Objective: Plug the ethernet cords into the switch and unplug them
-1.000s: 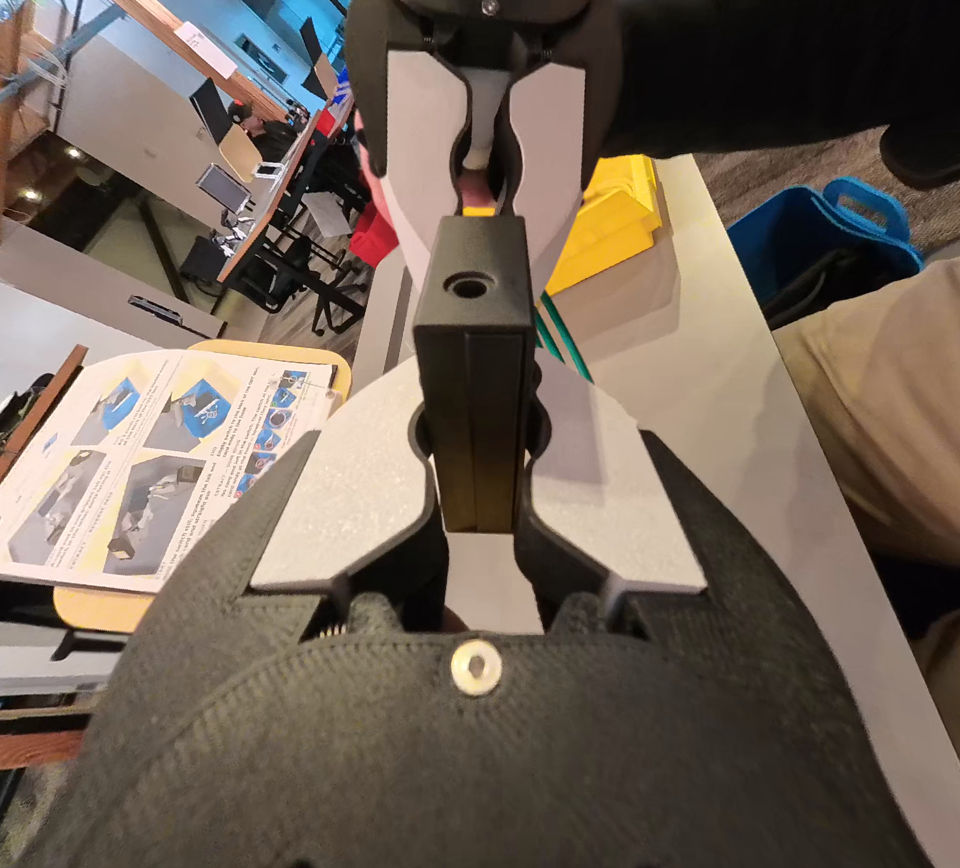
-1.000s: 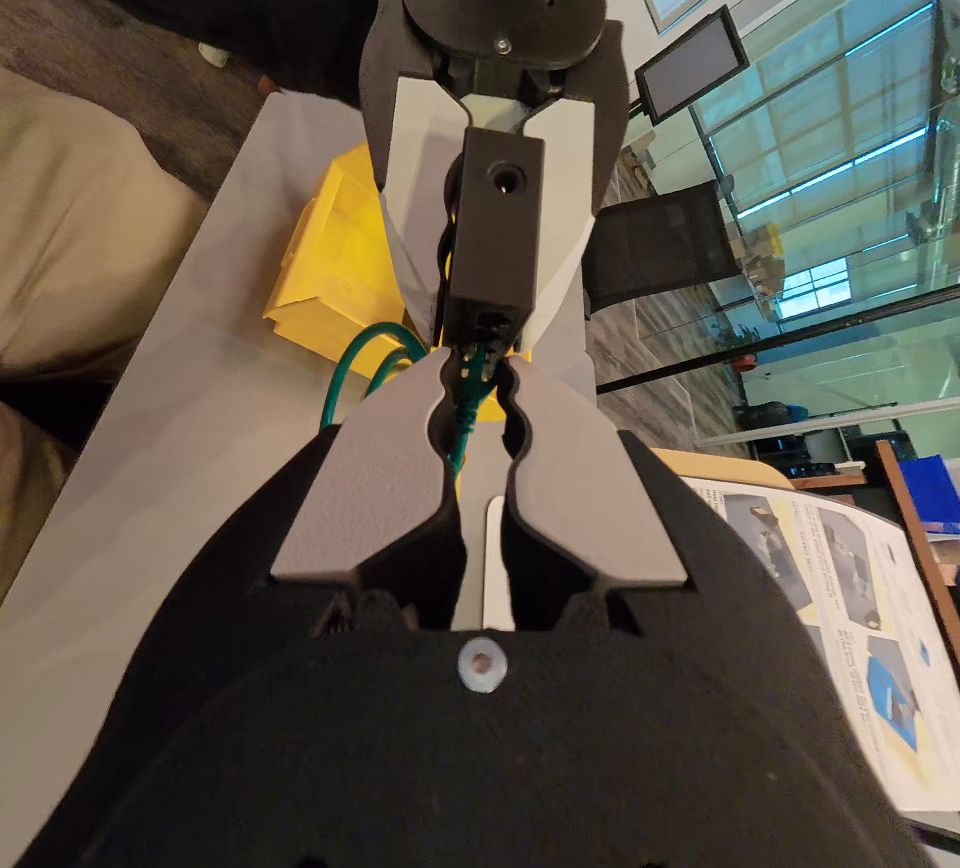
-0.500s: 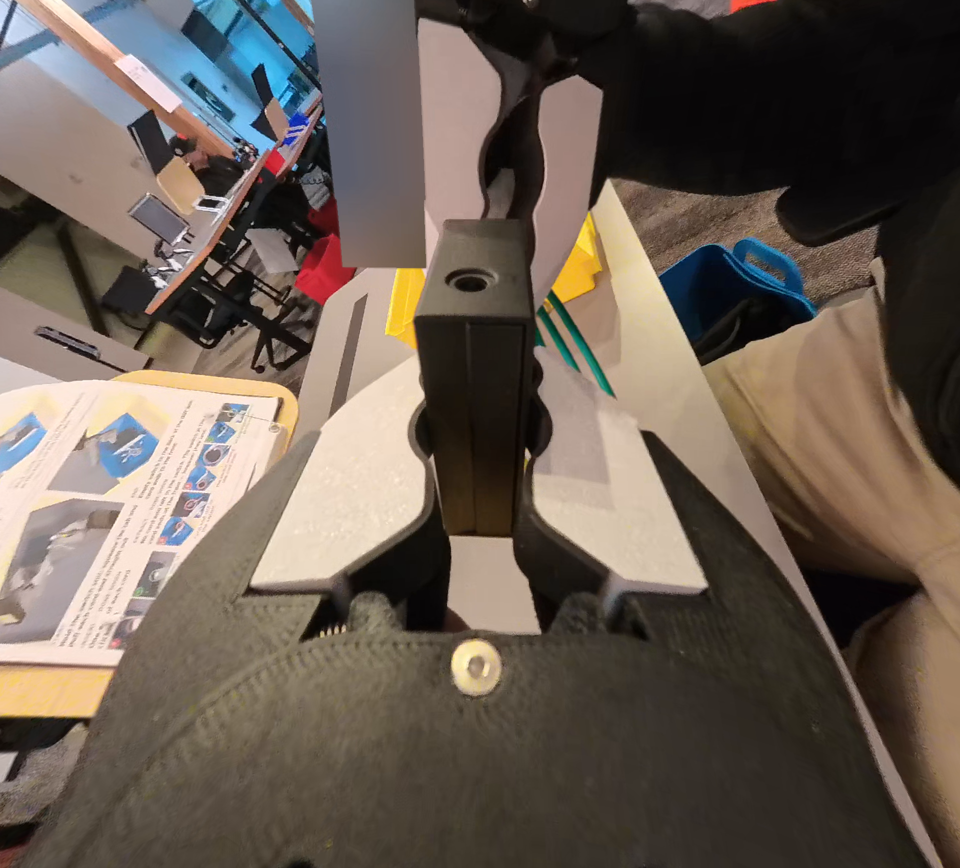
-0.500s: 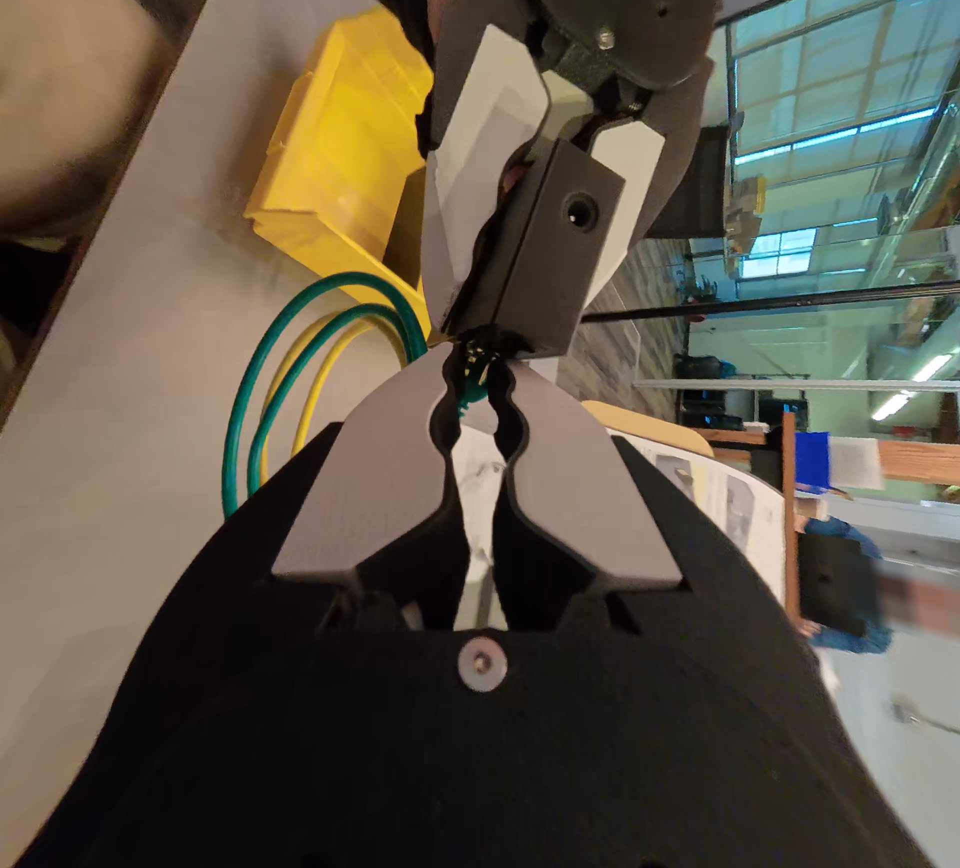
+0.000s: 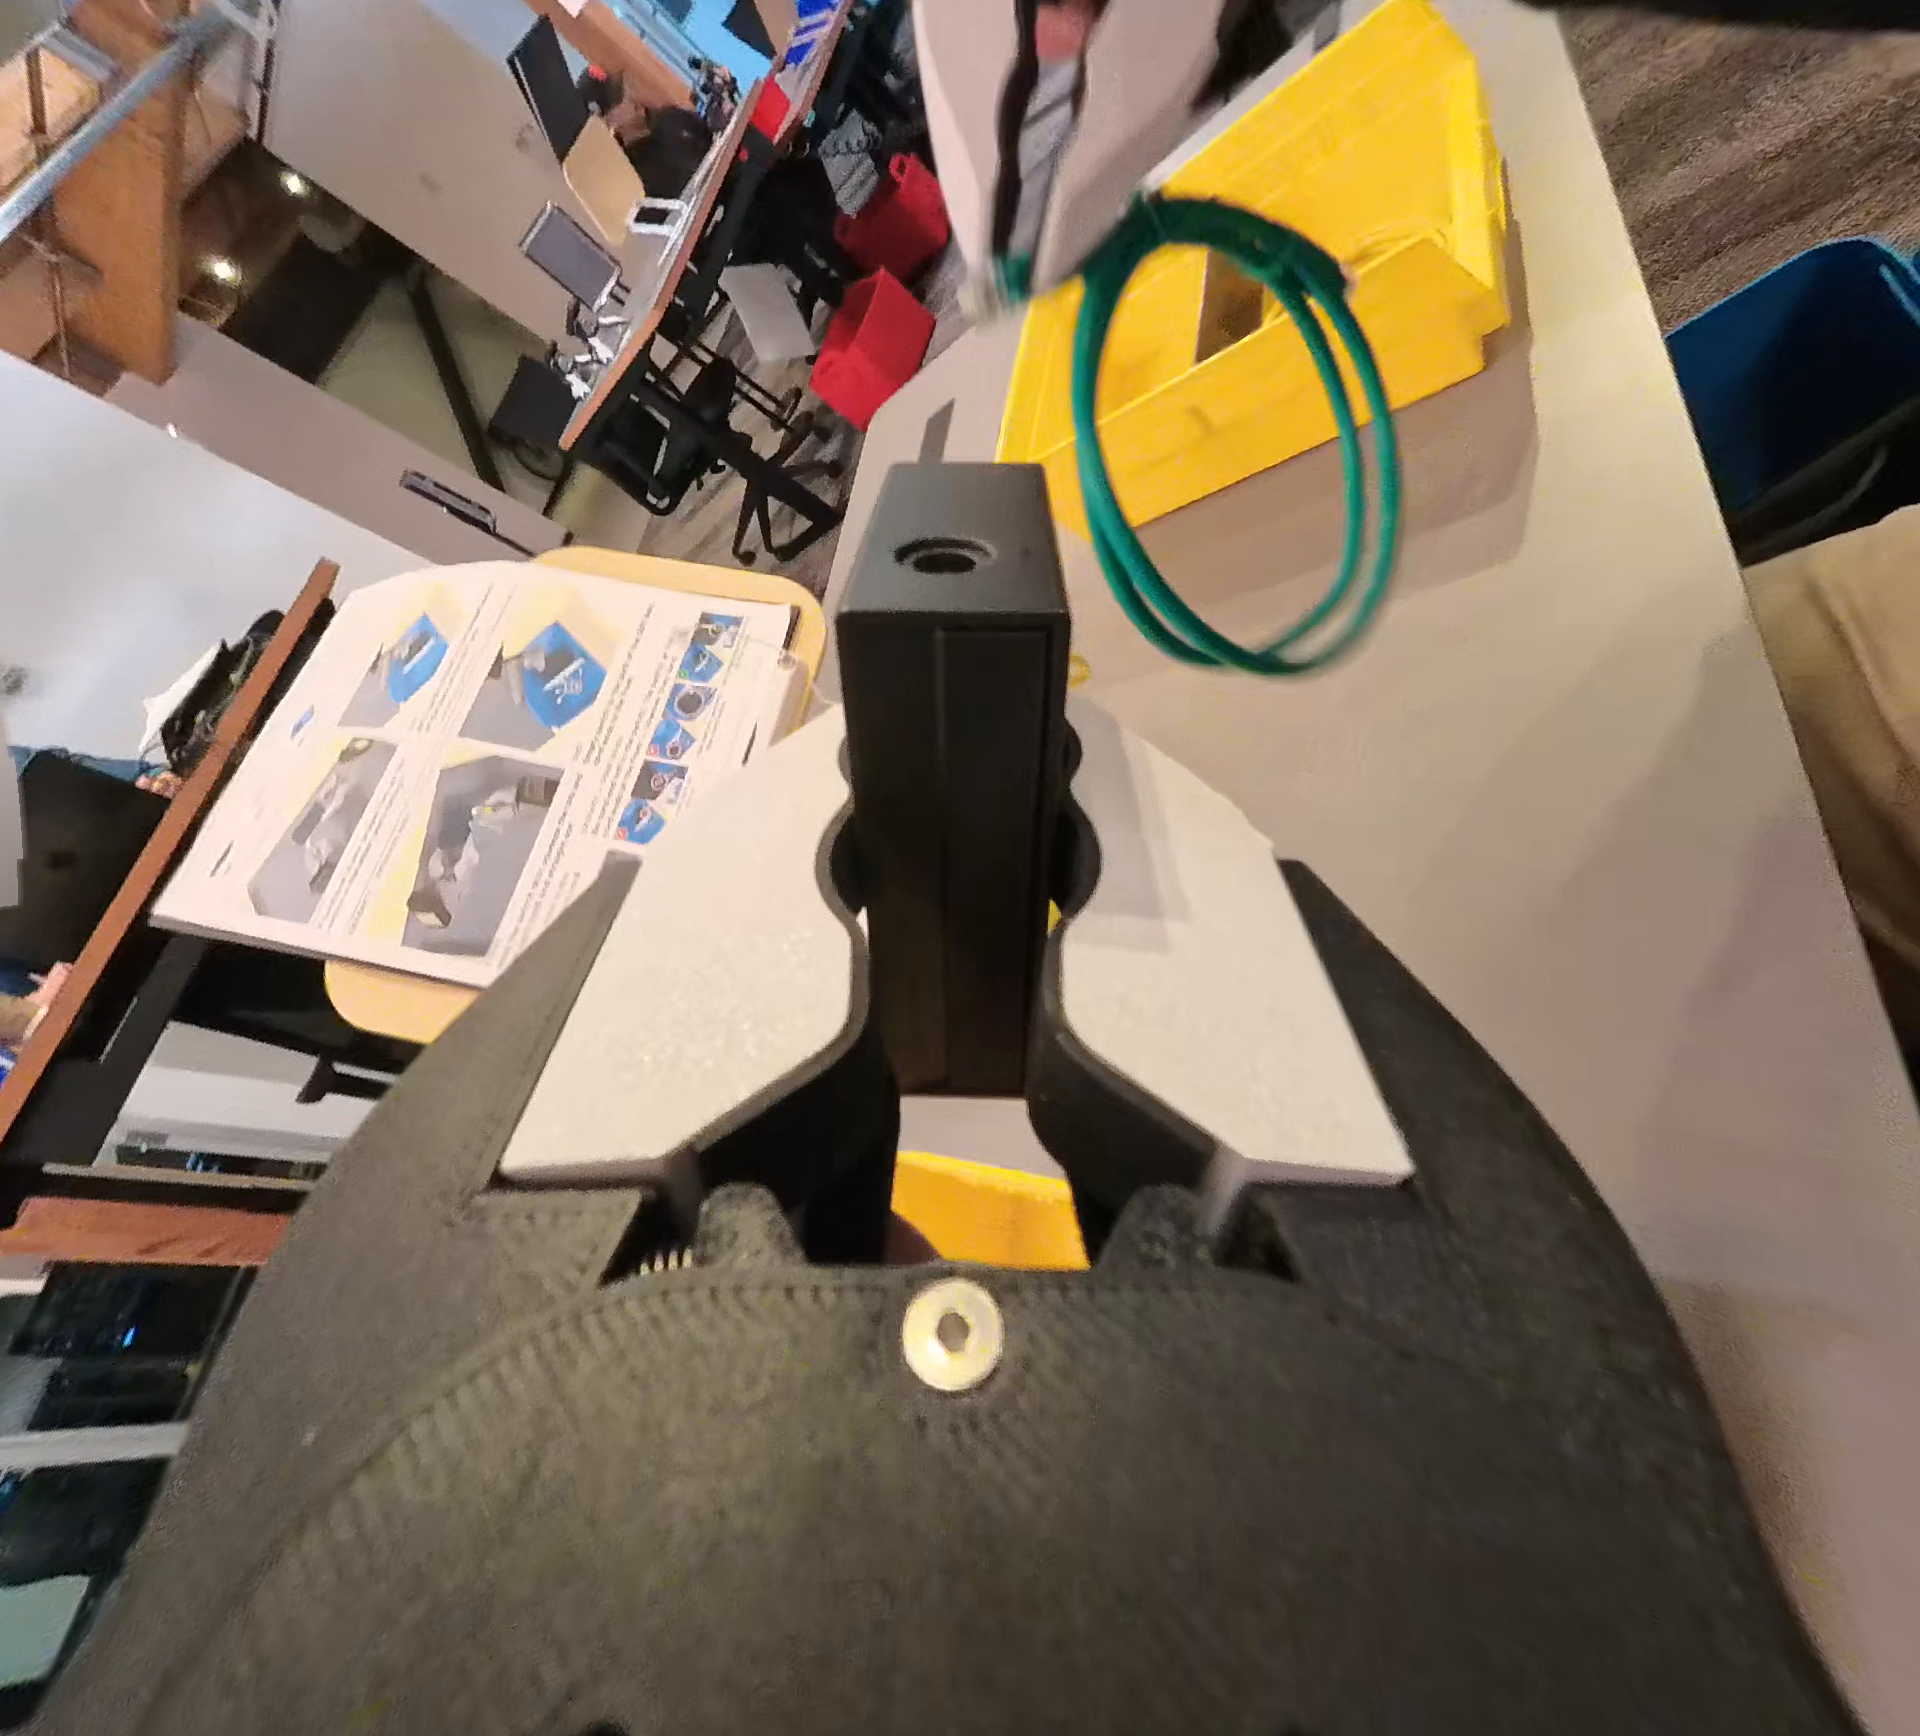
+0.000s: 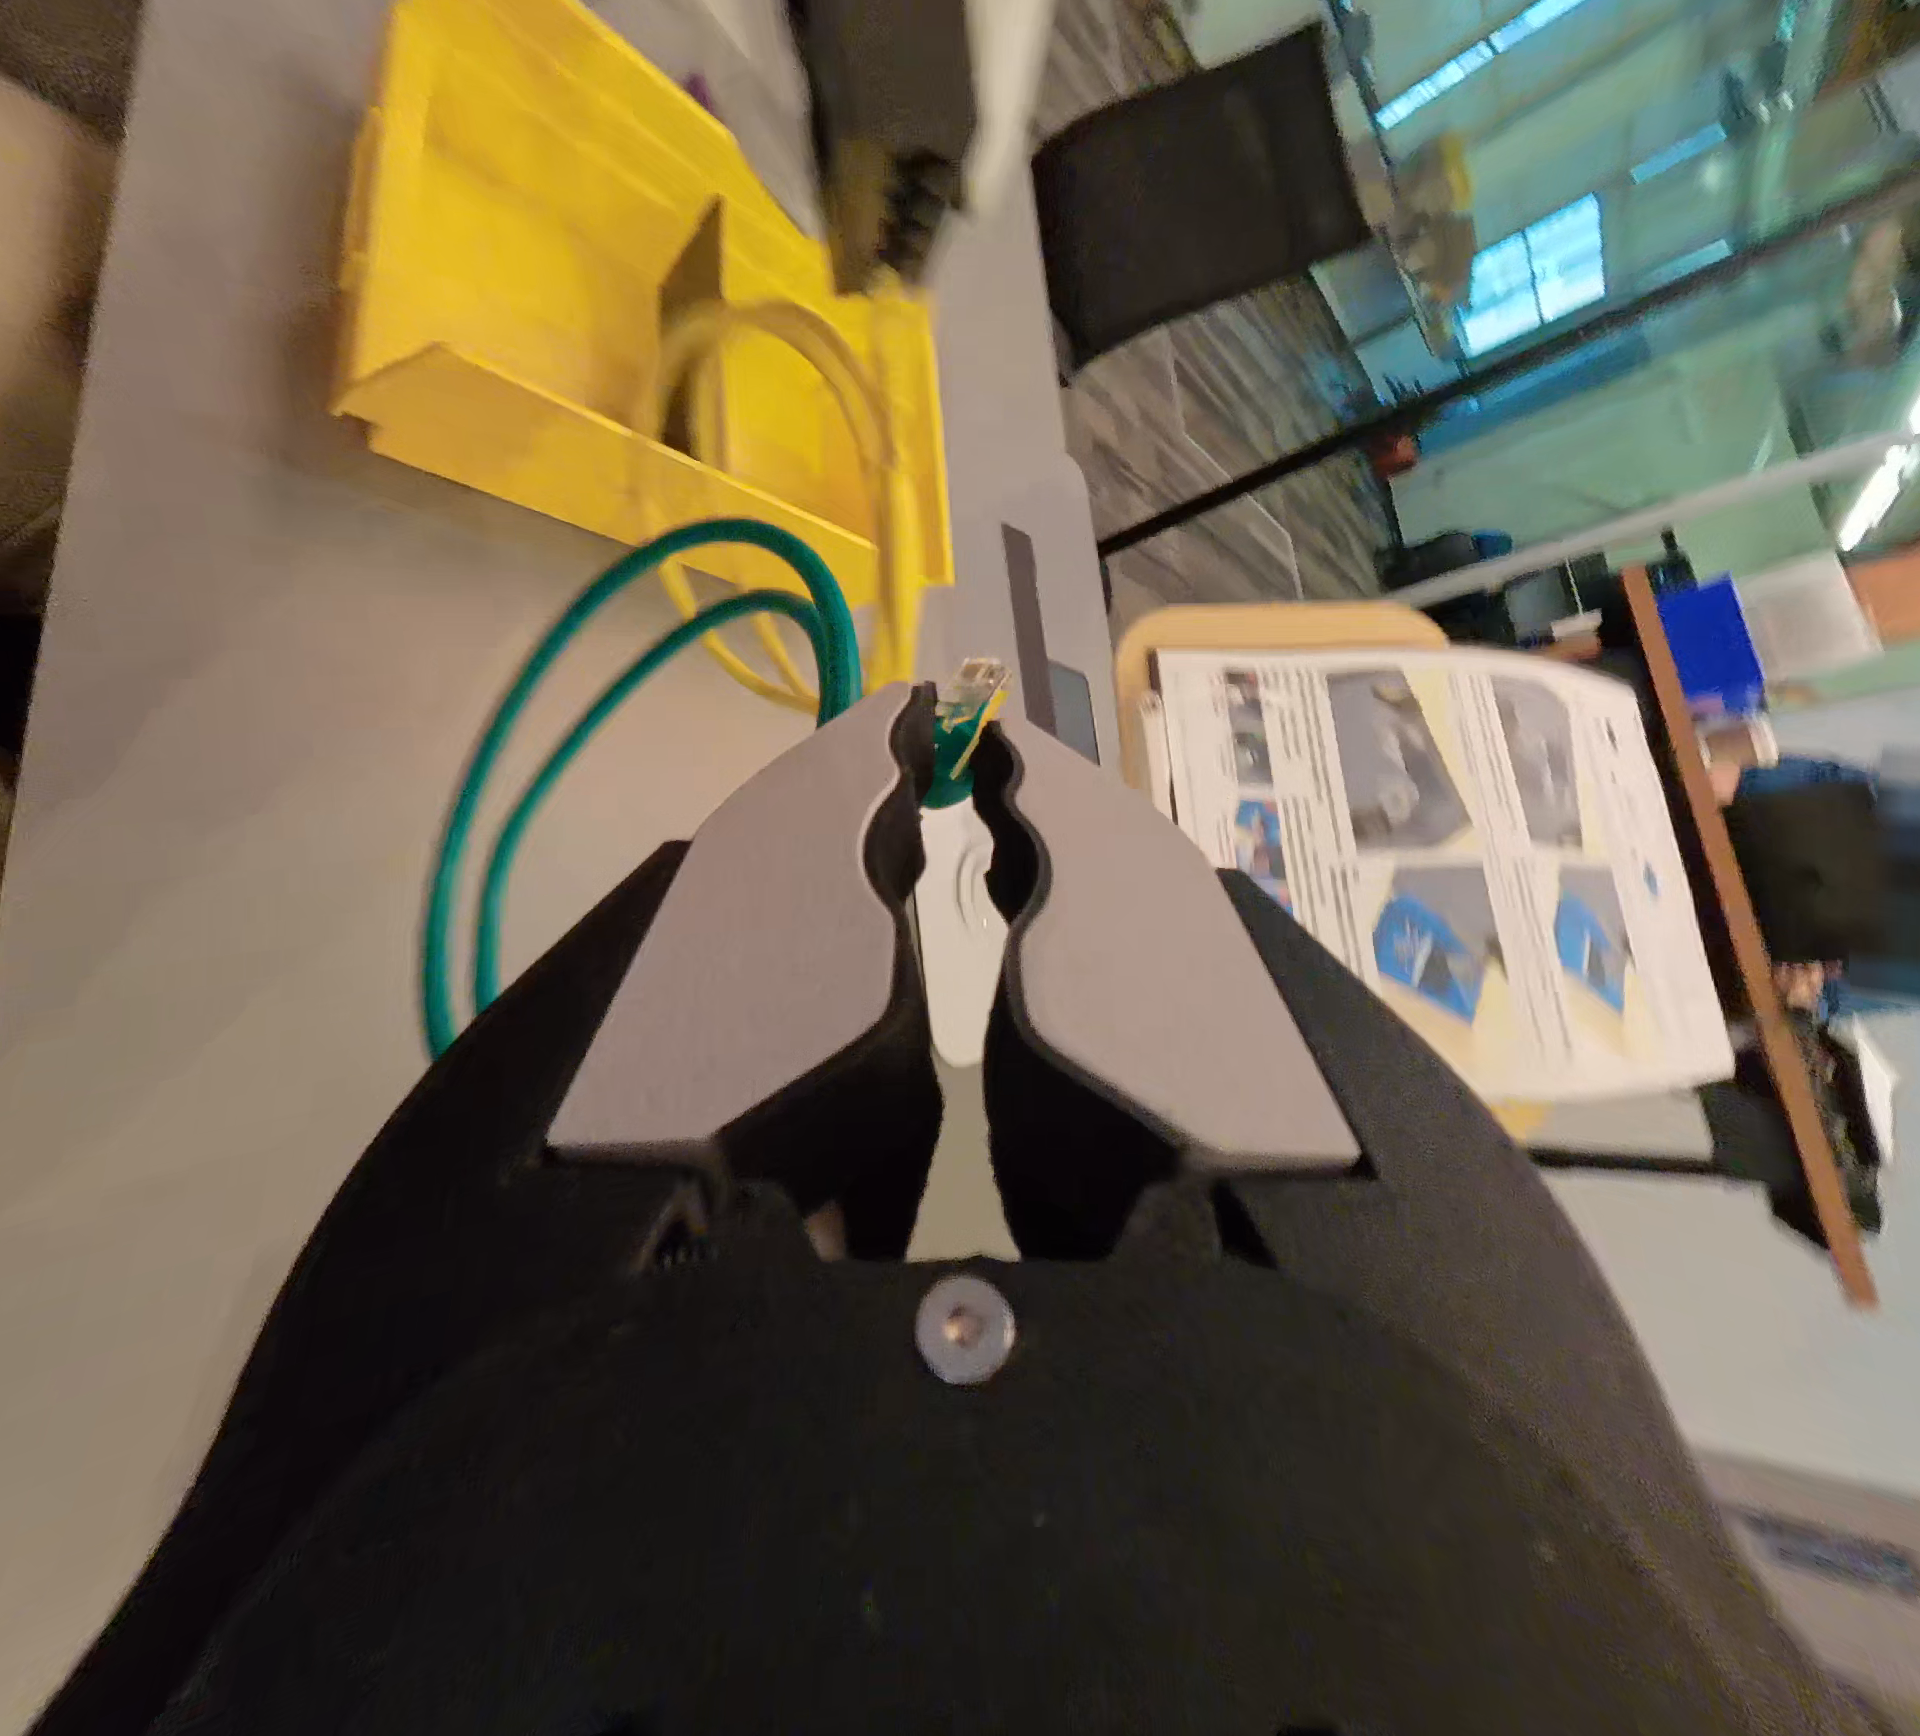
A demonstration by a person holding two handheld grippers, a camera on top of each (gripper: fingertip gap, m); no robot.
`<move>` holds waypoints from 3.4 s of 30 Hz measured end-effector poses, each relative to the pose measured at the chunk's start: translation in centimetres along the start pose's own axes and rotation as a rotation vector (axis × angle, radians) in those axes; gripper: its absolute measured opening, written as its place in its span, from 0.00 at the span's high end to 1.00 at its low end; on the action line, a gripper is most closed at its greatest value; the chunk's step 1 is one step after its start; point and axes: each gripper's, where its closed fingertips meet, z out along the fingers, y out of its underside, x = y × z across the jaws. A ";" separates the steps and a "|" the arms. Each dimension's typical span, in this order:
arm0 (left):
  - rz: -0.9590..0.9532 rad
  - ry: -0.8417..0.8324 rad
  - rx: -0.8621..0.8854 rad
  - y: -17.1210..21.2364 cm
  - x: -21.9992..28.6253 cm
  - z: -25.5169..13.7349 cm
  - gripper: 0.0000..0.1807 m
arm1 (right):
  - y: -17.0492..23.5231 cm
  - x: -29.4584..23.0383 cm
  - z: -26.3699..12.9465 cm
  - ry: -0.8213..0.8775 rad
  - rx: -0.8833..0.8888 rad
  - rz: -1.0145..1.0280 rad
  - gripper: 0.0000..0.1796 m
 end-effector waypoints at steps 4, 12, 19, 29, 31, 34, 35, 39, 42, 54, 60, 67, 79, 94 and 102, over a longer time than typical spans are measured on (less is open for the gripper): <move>-0.014 -0.012 0.019 0.2 -0.6 -0.1 0.84 | 6.7 3.6 -5.2 0.185 -0.115 0.212 0.96; 0.007 -0.028 -0.036 1.2 -0.8 0.2 0.84 | 21.0 2.8 -15.1 0.487 -0.292 0.682 0.96; 0.026 -0.031 -0.046 0.9 -0.6 0.5 0.84 | 32.9 -4.5 -17.1 0.684 -0.437 1.049 0.95; 0.018 -0.044 -0.038 0.9 -0.8 0.5 0.84 | 39.8 -8.9 -19.4 0.613 -1.026 0.890 0.77; 0.018 -0.048 -0.038 1.0 -0.9 0.5 0.84 | 37.4 -6.8 -18.9 0.636 -0.906 0.848 0.77; 0.019 -0.047 -0.031 0.9 -0.8 0.6 0.84 | 33.5 -4.5 -17.3 0.594 -0.762 0.779 0.74; 0.017 -0.043 -0.024 0.8 -0.7 0.6 0.84 | 31.9 -3.8 -16.4 0.562 -0.703 0.762 0.70; 0.009 -0.025 0.028 -0.1 -0.2 0.9 0.84 | 19.5 -0.5 -10.9 0.424 -0.264 0.613 0.71; 0.015 -0.001 0.059 -1.0 0.6 1.3 0.84 | 9.3 -0.3 -6.0 0.273 -0.032 0.429 0.72; 0.089 0.045 0.139 -4.3 3.0 1.6 0.83 | -4.5 -3.0 6.1 0.063 0.176 -0.035 0.89; 0.135 0.020 0.134 -4.5 3.2 1.8 0.78 | -4.7 -3.1 5.3 0.111 0.189 -0.074 0.92; 0.159 0.049 0.072 -2.8 3.7 3.0 0.83 | -4.6 -3.4 4.8 0.110 0.191 -0.096 0.93; 0.137 0.084 0.087 -3.2 4.1 2.7 0.84 | -4.9 -4.0 4.0 0.096 0.192 -0.226 0.91; 0.104 0.176 0.117 -3.1 5.7 3.1 0.83 | -4.2 -5.6 3.8 -0.067 0.022 -0.364 0.94; 0.032 0.184 0.132 -3.4 5.5 3.7 0.84 | -3.7 -5.5 3.0 -0.095 0.000 -0.353 0.94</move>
